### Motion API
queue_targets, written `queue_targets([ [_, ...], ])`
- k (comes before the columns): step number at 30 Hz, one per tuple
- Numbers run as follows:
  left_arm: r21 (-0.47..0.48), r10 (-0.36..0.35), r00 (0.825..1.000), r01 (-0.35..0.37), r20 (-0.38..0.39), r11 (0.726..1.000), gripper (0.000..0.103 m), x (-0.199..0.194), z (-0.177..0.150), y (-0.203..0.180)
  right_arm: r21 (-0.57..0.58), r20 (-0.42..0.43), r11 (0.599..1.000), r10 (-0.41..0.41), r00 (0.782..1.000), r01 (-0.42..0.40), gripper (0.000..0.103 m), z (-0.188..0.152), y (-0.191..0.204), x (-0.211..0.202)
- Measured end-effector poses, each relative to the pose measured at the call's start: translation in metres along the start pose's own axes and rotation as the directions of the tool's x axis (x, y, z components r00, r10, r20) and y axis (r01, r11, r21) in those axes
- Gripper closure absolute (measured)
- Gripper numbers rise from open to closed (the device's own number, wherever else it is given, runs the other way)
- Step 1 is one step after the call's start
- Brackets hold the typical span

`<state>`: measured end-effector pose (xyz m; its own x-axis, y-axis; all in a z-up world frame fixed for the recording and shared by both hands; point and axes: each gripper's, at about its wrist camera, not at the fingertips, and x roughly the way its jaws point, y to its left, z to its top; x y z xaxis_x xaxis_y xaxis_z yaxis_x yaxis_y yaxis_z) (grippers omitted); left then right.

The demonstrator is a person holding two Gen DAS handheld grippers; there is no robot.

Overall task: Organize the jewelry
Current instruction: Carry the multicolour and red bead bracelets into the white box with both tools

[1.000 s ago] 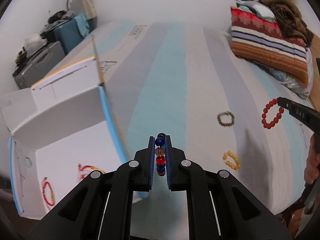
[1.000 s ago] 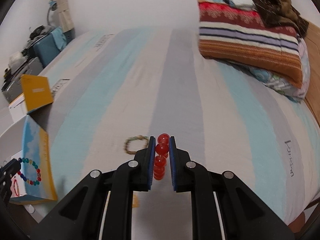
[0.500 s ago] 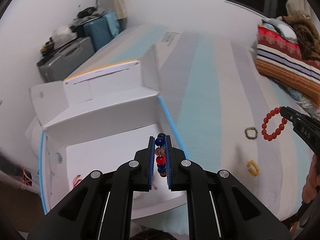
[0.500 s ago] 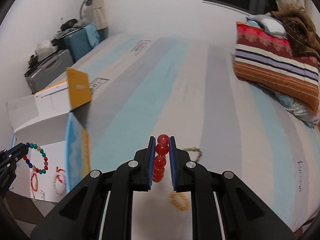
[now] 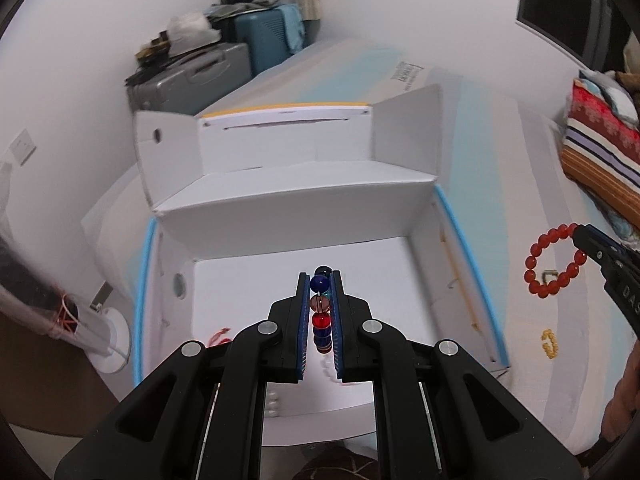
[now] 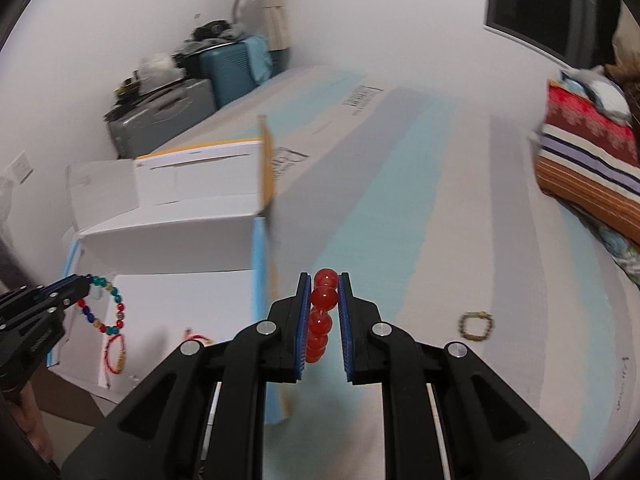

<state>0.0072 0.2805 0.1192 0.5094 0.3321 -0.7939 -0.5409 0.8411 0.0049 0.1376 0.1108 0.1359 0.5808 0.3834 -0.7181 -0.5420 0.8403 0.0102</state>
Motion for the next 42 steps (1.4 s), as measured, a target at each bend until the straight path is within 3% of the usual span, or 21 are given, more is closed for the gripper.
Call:
queue_targets([
  [17,-0.073,0.036,0.998,-0.039,-0.048,0.997,0.094,0.025,-0.019,0.057,-0.111,-0.11,0.989,0.084,0.99,-0.096,0.09,-0.017,0.105,0.043],
  [31,-0.085,0.037,0.989,-0.049,-0.14,0.995,0.094,0.074,-0.033,0.074,-0.131,-0.211,0.984,0.091,0.973,-0.12,0.09,-0.041,0.136,0.1],
  [42,-0.069,0.053,0.98,-0.067,-0.19,0.995,0.093,0.094,-0.037,0.077,-0.125,-0.275,0.984,0.089,0.957,-0.128,0.09,-0.05,0.143,0.121],
])
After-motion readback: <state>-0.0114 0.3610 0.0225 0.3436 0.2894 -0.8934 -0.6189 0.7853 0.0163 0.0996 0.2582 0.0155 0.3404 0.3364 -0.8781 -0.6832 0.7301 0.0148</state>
